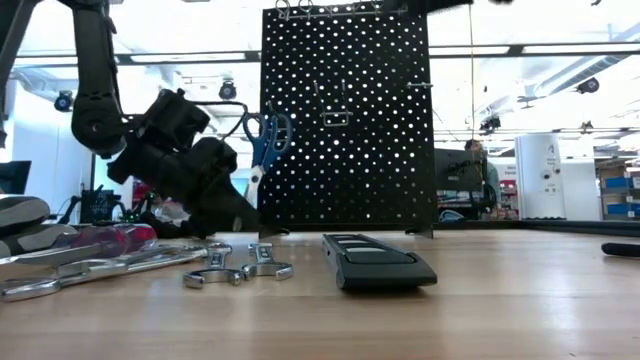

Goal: Hang tools onto peg board
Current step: Hang the black stripping pliers on the peg board

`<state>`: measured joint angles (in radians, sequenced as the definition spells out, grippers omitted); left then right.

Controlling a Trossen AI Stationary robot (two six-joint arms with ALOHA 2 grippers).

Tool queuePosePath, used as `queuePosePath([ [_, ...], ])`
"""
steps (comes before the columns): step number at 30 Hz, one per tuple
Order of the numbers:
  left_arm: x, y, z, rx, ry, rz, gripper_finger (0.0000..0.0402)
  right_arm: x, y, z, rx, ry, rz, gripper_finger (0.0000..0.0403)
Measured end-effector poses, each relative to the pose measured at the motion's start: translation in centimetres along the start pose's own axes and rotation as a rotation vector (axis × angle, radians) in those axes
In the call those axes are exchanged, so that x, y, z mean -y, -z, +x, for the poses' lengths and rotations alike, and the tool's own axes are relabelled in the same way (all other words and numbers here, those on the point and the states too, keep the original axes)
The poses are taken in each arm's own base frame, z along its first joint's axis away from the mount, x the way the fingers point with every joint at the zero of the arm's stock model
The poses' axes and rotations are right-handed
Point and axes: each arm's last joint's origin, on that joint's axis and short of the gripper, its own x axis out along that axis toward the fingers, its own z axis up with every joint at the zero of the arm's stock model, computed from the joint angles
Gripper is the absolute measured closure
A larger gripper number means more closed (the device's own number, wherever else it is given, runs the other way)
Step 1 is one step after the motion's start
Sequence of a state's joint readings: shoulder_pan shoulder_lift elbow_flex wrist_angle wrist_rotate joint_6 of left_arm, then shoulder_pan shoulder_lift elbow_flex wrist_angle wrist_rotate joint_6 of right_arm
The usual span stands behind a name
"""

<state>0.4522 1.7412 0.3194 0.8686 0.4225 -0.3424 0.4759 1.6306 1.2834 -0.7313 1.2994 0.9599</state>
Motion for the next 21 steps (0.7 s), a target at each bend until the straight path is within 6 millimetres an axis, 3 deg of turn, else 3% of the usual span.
queuePosePath([
  [5,0.1,0.8,-1.1,0.000,-0.034,-0.065,0.0241,1.8,2.4,0.6,-0.232,0.025,0.105,0.0236],
  [13,0.9,1.8,-3.6,0.014,-0.035,-0.100,0.0239,4.7,7.0,-2.0,-0.829,0.150,0.069,0.0234],
  [21,2.2,2.8,-5.0,0.059,-0.032,-0.109,0.0239,6.3,13.7,-2.4,-1.108,0.176,0.117,0.0246],
])
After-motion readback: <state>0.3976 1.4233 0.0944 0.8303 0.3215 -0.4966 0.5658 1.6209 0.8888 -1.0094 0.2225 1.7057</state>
